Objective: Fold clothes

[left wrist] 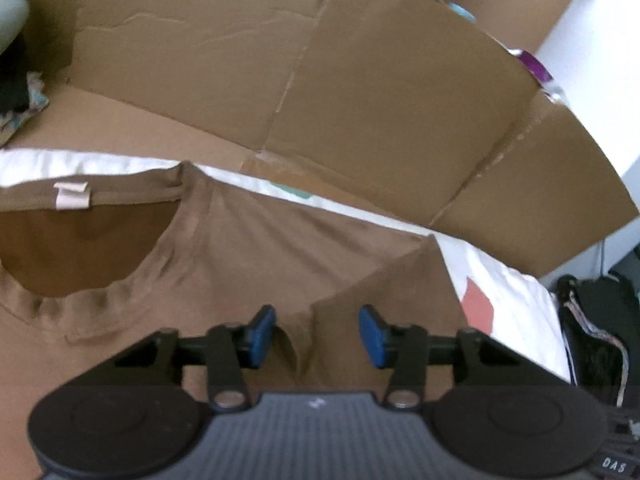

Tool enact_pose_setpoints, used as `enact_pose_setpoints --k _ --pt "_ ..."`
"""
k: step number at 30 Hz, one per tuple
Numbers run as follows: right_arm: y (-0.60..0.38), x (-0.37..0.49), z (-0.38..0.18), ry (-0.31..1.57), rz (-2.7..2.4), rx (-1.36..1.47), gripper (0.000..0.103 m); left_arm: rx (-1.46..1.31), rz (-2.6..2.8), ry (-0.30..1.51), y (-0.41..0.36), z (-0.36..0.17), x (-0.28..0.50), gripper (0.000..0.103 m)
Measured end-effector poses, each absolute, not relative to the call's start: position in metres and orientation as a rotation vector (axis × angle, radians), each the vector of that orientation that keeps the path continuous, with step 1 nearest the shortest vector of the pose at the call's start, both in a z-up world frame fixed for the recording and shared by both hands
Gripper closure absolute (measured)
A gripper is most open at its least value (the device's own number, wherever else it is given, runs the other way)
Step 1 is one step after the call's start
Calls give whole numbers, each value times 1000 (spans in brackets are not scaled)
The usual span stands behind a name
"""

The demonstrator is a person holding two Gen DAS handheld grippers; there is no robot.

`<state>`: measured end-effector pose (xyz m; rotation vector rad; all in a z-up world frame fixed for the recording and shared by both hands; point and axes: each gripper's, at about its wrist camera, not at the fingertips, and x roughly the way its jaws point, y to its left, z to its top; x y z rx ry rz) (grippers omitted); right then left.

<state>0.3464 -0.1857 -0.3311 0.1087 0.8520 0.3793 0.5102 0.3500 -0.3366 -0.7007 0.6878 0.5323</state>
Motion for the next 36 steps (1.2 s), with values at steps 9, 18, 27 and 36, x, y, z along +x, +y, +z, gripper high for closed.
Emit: enact_pose_setpoints --k 9,18,27,36 --pt "-159 397 -317 823 399 -22 72 -717 520 697 348 -325 502 98" --pt "-140 458 -311 780 395 -4 72 -678 499 689 339 -290 494 99" --pt "-114 483 -327 817 419 -18 72 -714 518 715 345 -292 487 99" --pt "-91 500 -342 861 402 -59 72 -726 542 724 348 -299 483 100"
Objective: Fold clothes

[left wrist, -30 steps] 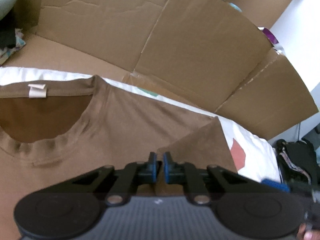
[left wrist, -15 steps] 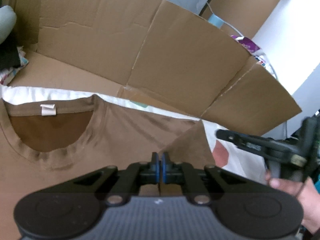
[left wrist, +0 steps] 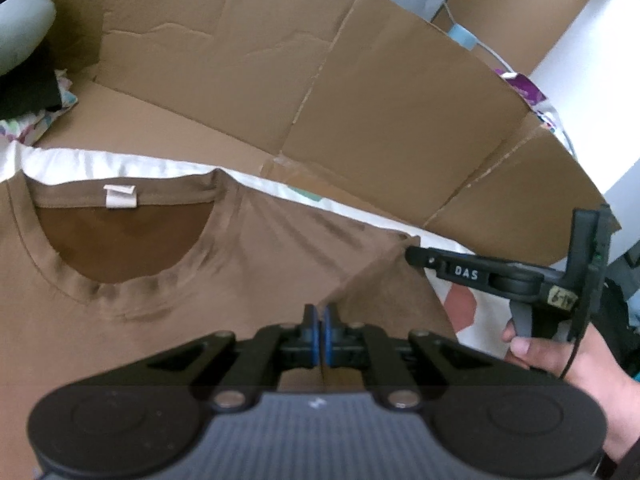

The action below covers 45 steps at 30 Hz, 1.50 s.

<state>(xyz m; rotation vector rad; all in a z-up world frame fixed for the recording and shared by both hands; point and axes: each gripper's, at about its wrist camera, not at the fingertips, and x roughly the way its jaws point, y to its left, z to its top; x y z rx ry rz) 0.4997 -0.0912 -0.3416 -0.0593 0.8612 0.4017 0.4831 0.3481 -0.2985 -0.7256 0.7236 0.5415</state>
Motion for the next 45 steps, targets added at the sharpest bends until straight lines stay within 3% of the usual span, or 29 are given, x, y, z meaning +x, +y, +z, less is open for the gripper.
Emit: enact_pose_setpoints --k 20,34,45 --pt "-81 523 -361 902 379 -163 70 -757 583 804 372 -342 489 100" --pt "-91 513 -353 926 447 -106 70 -733 546 770 372 -325 484 100" --pt "-85 526 -361 912 387 -138 71 -749 574 837 378 -342 495 97"
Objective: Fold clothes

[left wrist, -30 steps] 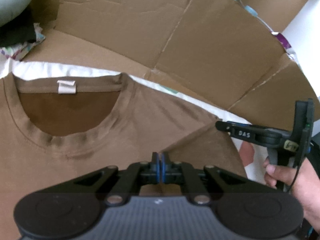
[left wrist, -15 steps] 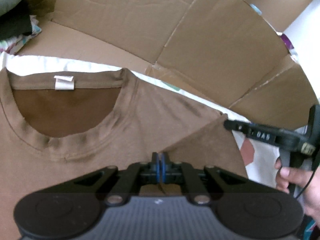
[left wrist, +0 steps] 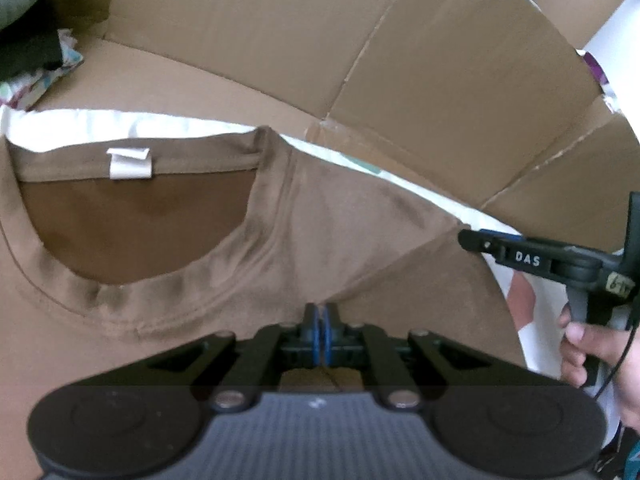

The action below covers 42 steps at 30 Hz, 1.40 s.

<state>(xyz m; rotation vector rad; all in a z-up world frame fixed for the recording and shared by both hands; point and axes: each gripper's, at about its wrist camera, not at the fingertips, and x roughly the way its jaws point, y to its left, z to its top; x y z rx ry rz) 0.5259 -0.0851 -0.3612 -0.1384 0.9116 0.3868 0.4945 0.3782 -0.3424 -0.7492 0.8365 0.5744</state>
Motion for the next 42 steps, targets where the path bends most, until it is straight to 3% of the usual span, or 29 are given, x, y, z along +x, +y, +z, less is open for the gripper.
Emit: enact_pose_setpoints --k 3,7,16,21,39,41,42 --pt "-90 524 -358 916 395 -103 70 -776 574 834 378 -337 490 94" --pt "-105 515 -343 909 439 -51 69 -808 577 815 373 -329 477 81" --pt "-135 467 -317 881 481 22 69 -891 556 811 338 -327 460 77" --pt "-136 437 -305 850 464 -40 69 -935 578 773 316 -319 454 58" --pt "-167 336 -310 881 445 -75 68 -1040 556 814 250 -344 469 59" --pt "-167 333 -315 894 439 -81 68 -1050 556 813 248 -346 470 61" --pt "-167 332 -318 900 436 -83 68 -1050 556 813 246 -346 471 71"
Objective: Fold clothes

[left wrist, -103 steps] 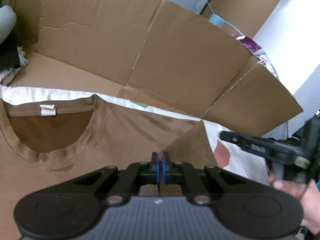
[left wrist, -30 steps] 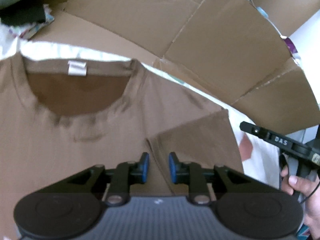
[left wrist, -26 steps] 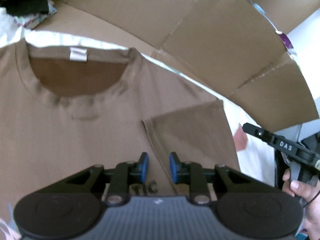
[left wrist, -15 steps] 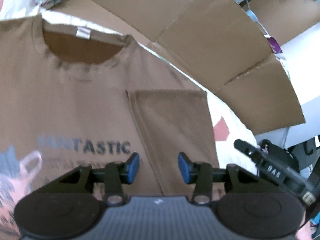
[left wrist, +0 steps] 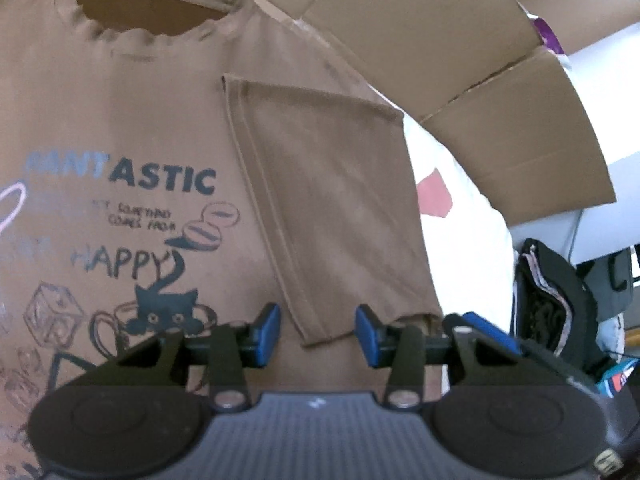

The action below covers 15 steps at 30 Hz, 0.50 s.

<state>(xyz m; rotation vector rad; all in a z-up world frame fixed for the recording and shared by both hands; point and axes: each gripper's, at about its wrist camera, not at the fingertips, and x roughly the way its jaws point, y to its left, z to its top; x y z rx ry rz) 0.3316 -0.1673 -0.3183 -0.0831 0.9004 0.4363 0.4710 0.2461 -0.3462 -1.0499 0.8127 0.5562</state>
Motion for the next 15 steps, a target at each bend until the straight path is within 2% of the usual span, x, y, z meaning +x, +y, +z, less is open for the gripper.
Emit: enact_pose_setpoints --k 1,4,15 --pt "-167 331 -321 907 433 -86 68 -1048 553 818 245 -347 473 82" --pt "-166 329 -330 922 433 -95 68 -1041 570 830 242 -350 474 95" --pt "-175 337 -348 948 368 -90 68 -1034 567 811 244 -339 467 98"
